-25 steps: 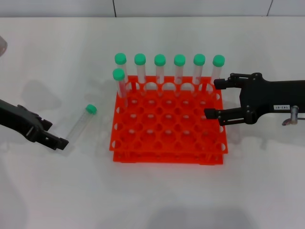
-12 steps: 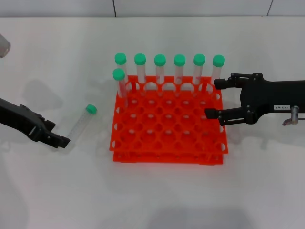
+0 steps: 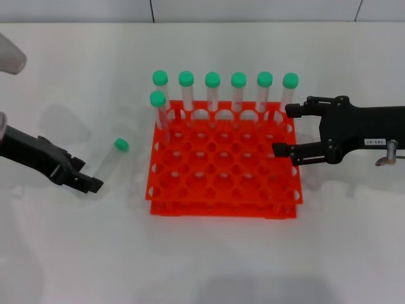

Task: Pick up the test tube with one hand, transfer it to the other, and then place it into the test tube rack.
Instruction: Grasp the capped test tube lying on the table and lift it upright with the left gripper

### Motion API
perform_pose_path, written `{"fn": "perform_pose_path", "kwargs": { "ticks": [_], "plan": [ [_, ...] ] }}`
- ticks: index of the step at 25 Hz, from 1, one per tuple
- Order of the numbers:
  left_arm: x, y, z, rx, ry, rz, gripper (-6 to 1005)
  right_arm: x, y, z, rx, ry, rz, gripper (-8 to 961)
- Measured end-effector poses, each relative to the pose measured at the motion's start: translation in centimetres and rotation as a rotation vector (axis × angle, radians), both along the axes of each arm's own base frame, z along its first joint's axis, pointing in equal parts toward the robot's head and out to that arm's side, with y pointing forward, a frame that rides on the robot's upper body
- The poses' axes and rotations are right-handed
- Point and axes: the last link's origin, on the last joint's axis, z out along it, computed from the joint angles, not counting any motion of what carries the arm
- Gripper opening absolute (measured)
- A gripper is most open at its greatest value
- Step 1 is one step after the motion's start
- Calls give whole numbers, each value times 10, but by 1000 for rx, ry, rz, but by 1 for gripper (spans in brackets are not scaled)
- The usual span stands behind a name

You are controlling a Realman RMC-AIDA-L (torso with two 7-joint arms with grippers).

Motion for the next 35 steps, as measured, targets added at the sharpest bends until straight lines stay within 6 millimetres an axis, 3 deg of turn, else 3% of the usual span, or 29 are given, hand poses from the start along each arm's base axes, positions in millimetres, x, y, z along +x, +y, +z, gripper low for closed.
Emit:
{"fn": "perform_pose_path", "kwargs": {
  "ticks": [8,29,35],
  "plan": [
    [1,-2,-10,-33,3,1,716,0,-1,0,5,5,5,857],
    [-2,-2,-7,-32,10,7,697,1,0,1,9,5,2,858],
    [-3,-3,-7,-31,11,10,603,1,0,1,10,5,2,858]
  ]
}}
